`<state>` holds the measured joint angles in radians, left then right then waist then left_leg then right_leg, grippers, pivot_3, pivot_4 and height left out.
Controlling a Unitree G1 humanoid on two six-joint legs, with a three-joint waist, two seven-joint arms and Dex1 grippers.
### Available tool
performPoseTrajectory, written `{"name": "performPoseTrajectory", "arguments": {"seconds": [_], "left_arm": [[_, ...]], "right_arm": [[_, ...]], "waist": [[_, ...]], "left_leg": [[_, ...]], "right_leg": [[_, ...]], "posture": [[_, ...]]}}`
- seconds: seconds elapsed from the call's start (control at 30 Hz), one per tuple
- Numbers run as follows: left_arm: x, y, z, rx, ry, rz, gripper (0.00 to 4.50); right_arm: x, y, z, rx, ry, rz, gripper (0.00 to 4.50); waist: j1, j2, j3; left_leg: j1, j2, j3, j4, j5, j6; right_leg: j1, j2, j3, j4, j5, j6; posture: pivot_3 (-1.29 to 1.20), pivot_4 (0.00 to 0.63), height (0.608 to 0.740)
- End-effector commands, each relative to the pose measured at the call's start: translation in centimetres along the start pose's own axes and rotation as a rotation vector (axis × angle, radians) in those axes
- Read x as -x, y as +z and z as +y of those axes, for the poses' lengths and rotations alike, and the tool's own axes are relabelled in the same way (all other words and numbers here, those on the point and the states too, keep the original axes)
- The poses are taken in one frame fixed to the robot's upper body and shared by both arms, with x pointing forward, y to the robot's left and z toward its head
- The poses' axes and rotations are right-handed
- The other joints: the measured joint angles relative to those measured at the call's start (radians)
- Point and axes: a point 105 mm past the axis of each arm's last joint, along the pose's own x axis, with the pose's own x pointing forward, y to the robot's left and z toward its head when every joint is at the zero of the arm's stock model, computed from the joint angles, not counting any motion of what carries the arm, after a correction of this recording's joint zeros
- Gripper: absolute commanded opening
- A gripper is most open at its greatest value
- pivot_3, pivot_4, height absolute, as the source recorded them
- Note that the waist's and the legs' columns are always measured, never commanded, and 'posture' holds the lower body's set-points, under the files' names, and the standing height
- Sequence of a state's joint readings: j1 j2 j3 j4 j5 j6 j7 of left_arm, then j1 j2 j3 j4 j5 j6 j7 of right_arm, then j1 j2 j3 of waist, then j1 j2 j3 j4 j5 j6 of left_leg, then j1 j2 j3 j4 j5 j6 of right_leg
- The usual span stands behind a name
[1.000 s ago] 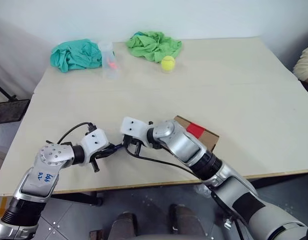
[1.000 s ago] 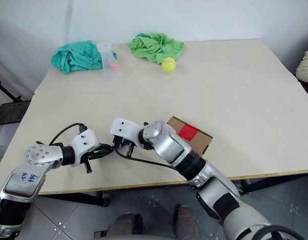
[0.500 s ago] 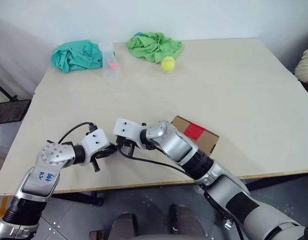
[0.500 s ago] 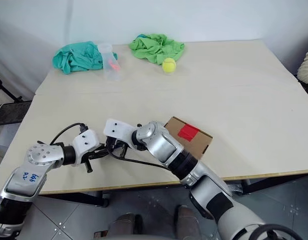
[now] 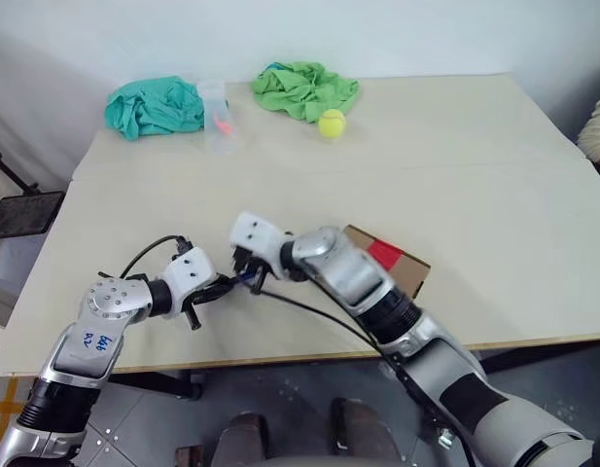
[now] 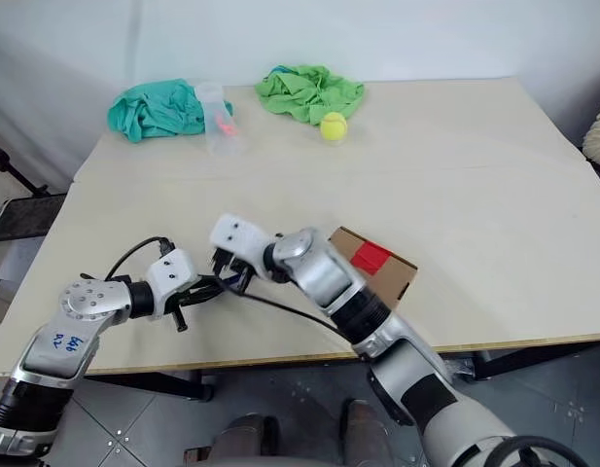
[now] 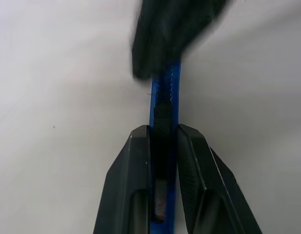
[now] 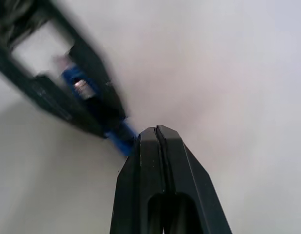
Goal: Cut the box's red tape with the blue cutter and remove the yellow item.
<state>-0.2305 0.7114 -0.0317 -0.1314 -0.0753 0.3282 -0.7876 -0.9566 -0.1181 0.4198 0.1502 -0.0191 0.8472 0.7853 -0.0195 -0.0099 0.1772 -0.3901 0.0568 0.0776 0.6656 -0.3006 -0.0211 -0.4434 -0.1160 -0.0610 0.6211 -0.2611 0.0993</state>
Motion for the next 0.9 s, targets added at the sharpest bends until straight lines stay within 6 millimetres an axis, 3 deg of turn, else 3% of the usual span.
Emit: {"name": "performPoseTrajectory", "arguments": {"seconds": [0.03,0.2,0.3,0.4,0.7,0.9], "left_arm": [[-0.6,1.0,1.4,-0.046,0.087,-0.085,0.4],[-1.2,4.1,3.3,-0.145,0.218,-0.274,0.4],[-1.5,7.0,4.2,-0.244,0.317,-0.444,0.4],[-2.0,8.3,4.0,-0.289,0.333,-0.537,0.4],[-3.5,10.5,3.3,-0.413,0.362,-0.665,0.4],[-3.6,11.3,3.7,-0.467,0.41,-0.682,0.4]], "right_arm": [[5.0,3.3,-3.0,-0.063,-0.062,-0.125,0.0],[9.6,3.3,-5.8,-0.192,-0.124,-0.14,0.0],[11.8,3.3,-6.5,-0.326,-0.098,-0.13,0.57],[13.0,4.4,-6.8,-0.419,-0.069,-0.154,1.5],[13.5,6.4,-7.4,-0.53,-0.033,-0.201,4.48],[12.6,6.0,-6.8,-0.555,-0.004,-0.154,4.48]], "waist": [[0.004,0.0,0.0],[0.006,-0.002,0.001],[0.0,-0.002,0.001],[-0.01,-0.001,0.001],[-0.007,-0.001,0.001],[-0.007,-0.001,0.001]], "left_leg": [[0.0,0.0,0.0,0.0,0.0,0.0],[-0.002,0.002,0.0,-0.001,0.0,0.0],[-0.003,0.002,0.001,-0.002,-0.001,0.001],[-0.004,0.002,0.004,-0.002,-0.001,0.002],[-0.003,0.005,0.012,-0.002,-0.004,0.004],[-0.004,0.005,0.013,-0.002,-0.005,0.005]], "right_leg": [[0.0,0.0,0.0,-0.001,0.0,0.0],[-0.001,0.002,-0.002,-0.001,0.0,0.0],[-0.001,0.002,-0.002,-0.001,0.0,0.0],[-0.002,0.002,-0.003,-0.003,0.001,0.001],[-0.002,0.002,-0.005,-0.008,0.002,0.003],[-0.003,0.002,-0.006,-0.011,0.002,0.003]], "posture": [[0.0,0.15,0.74],[0.0,0.15,0.74],[0.0,0.15,0.74],[0.0,0.15,0.74],[0.0,0.15,0.74],[0.0,0.15,0.74]]}}
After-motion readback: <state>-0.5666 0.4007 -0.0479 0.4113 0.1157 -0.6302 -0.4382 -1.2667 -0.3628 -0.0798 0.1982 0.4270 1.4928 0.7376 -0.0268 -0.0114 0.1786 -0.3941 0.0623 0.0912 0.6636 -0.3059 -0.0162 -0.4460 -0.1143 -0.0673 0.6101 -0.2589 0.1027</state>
